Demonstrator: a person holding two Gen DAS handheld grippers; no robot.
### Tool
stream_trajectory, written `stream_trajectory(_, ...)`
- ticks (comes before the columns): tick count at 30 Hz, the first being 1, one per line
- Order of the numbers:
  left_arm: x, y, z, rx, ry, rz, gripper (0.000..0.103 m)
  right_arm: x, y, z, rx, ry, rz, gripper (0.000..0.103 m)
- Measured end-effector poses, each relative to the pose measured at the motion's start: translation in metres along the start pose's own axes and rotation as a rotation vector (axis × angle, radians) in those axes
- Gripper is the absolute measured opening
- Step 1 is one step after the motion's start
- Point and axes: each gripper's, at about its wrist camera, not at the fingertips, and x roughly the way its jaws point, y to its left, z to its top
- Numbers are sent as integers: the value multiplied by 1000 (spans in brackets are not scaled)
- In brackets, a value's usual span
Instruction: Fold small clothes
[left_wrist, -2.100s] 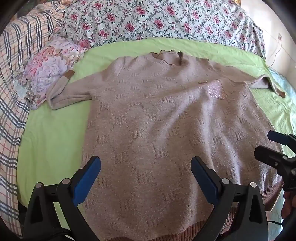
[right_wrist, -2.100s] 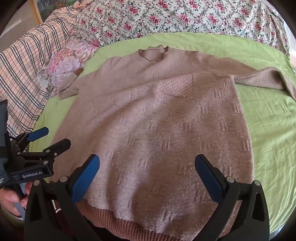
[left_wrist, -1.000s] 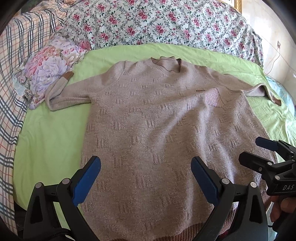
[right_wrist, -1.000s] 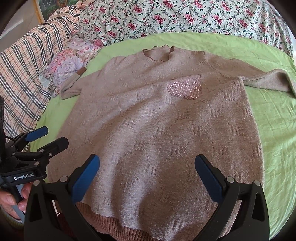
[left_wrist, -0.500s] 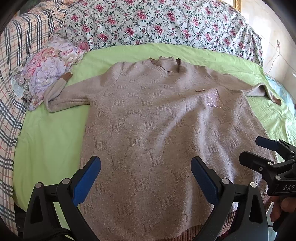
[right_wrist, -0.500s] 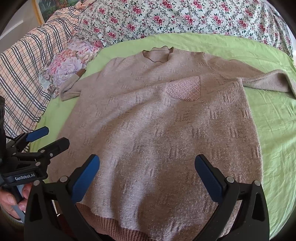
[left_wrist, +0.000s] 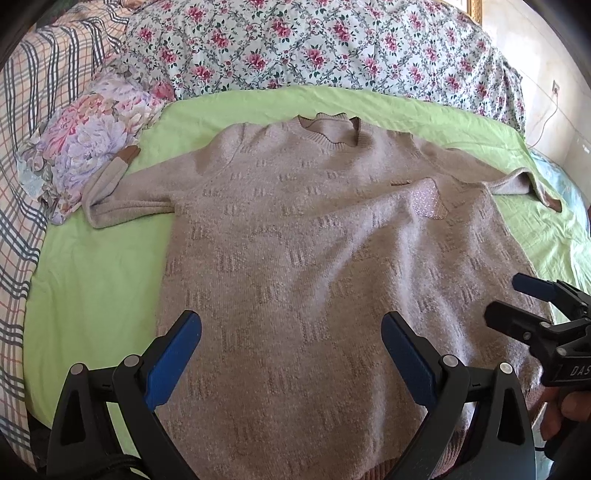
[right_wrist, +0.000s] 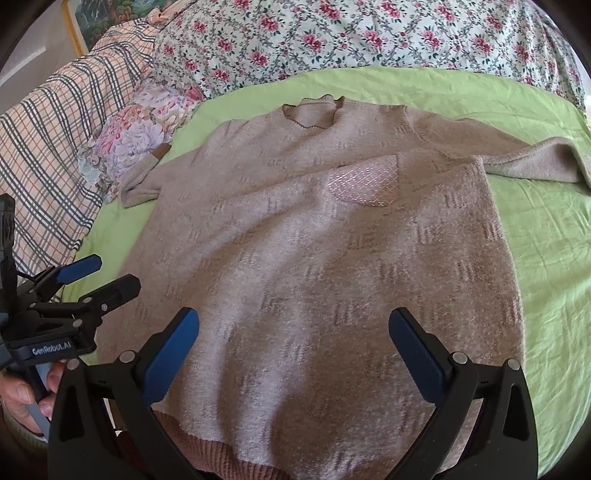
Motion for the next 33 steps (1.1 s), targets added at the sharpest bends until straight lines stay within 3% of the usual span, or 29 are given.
stream_trajectory(8, 18, 3, 18, 6, 20, 9, 98, -15, -63, 13, 143, -65, -18, 102)
stream_trajectory(13, 28, 5, 32, -2, 31, 17, 98, -48, -151, 22, 343, -147, -80, 102)
stream_trajectory(19, 42, 0, 48, 4, 56, 22, 98, -81, -270, 24, 665, -242, -122, 81)
stream_trajectory(23, 52, -8, 56, 21, 70, 24, 98, -88, -323, 32, 803, -292, -175, 59)
stream_trajectory(28, 67, -15, 63, 23, 97, 25, 98, -88, -399, 54, 924, -374, -243, 57)
stream_trajectory(32, 79, -24, 65, 36, 131, 20, 98, -73, -464, 52, 1037, -376, -274, 57)
stream_trajectory(33, 81, -26, 65, 39, 134, 19, 98, -67, -476, 53, 1060, -370, -284, 51)
